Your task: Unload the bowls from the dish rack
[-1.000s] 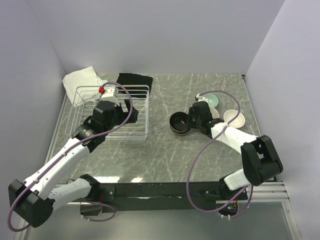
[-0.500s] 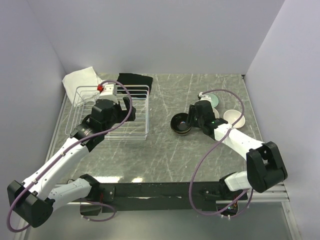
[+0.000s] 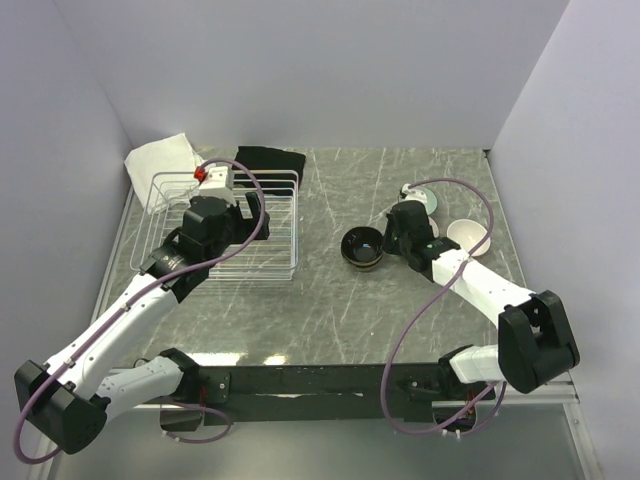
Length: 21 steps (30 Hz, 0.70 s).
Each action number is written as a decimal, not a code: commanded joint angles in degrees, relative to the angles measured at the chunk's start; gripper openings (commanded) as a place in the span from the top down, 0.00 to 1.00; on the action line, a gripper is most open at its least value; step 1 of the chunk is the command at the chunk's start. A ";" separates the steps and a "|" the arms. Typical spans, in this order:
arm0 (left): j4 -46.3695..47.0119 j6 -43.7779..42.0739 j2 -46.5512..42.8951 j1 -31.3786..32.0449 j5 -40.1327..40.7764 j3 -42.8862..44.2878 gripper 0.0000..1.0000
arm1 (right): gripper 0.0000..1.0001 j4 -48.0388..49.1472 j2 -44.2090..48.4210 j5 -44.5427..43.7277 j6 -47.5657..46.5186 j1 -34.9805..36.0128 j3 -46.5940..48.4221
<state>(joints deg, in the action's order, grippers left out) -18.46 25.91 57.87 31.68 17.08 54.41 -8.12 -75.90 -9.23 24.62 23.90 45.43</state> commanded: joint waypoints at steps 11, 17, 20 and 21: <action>-0.09 -2.00 -1.35 -0.22 2.34 3.24 0.01 | 0.87 1.97 0.05 -1.22 0.52 0.01 -1.66; -1.57 -2.09 -2.76 -0.22 3.83 4.03 0.01 | 0.70 0.12 4.96 -0.87 0.34 0.01 -0.26; -2.98 -2.18 -4.25 -0.22 5.94 4.56 0.01 | 0.55 -2.16 10.76 -1.92 0.08 0.01 2.37; -3.34 -2.35 -4.69 -0.30 6.56 4.65 0.01 | 0.50 -2.95 13.38 -2.28 -0.53 0.01 3.17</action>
<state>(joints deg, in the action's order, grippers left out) -20.51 24.64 56.16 31.68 20.10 55.68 -9.89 -71.26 -9.63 24.73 23.86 44.69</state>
